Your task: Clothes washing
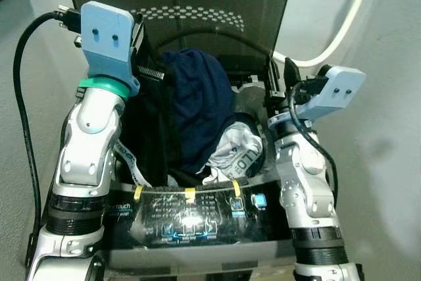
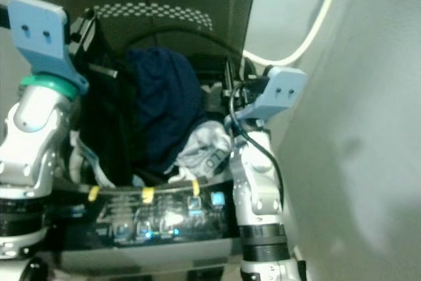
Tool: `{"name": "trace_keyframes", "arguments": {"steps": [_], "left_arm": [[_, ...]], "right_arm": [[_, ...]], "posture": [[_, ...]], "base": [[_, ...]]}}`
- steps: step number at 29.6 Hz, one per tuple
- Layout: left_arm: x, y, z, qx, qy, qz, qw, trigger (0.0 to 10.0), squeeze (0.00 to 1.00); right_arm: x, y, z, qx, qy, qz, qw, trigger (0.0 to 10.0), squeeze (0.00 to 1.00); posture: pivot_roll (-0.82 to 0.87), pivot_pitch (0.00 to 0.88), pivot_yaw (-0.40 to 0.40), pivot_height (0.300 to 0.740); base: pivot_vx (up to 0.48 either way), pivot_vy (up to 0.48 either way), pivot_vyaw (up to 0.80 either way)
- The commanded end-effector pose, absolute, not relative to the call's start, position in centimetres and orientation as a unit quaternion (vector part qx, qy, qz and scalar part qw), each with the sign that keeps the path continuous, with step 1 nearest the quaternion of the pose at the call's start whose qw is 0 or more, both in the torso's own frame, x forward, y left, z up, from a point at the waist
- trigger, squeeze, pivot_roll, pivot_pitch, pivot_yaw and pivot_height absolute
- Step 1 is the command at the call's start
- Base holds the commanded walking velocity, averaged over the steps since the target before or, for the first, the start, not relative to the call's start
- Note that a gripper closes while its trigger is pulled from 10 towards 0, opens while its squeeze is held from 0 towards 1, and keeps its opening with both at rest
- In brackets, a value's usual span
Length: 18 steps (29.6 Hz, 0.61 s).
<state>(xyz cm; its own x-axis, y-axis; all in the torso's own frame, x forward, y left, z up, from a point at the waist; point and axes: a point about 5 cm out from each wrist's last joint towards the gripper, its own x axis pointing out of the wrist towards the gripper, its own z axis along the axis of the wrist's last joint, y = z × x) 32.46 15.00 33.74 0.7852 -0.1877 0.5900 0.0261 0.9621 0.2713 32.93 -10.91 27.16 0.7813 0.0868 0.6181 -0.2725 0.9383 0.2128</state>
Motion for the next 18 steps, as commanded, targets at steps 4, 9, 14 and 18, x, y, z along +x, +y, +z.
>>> {"name": "trace_keyframes", "arguments": {"steps": [4,9,14,18], "left_arm": [[32.1,14.6,34.2,0.178,-0.338,-0.091,0.92,10.0,0.0],[32.7,15.5,36.9,0.288,-0.389,-0.076,0.872,10.0,0.0],[34.0,15.6,38.7,0.321,-0.382,-0.09,0.862,10.0,0.0],[36.7,14.3,36.1,0.167,-0.207,-0.219,0.939,10.0,0.0]], "right_arm": [[32.7,-10.6,27.4,0.127,-0.325,0.114,0.93,10.0,0.0],[32.5,-10.5,28.5,0.108,-0.348,0.125,0.923,10.0,0.0],[32.3,-10.7,29.7,0.093,-0.373,0.125,0.915,10.0,0.0],[31.9,-10.8,31.1,0.075,-0.403,0.121,0.904,10.0,0.0]], "posture": [[0.02,0.022,0.021,0.74],[0.04,0.032,0.012,0.74],[0.06,0.044,0.008,0.74],[0.04,0.061,0.037,0.74]], "base": [[0.0,0.0,0.0],[0.0,0.0,0.0],[0.0,0.0,0.0],[0.0,0.0,0.0]]}}
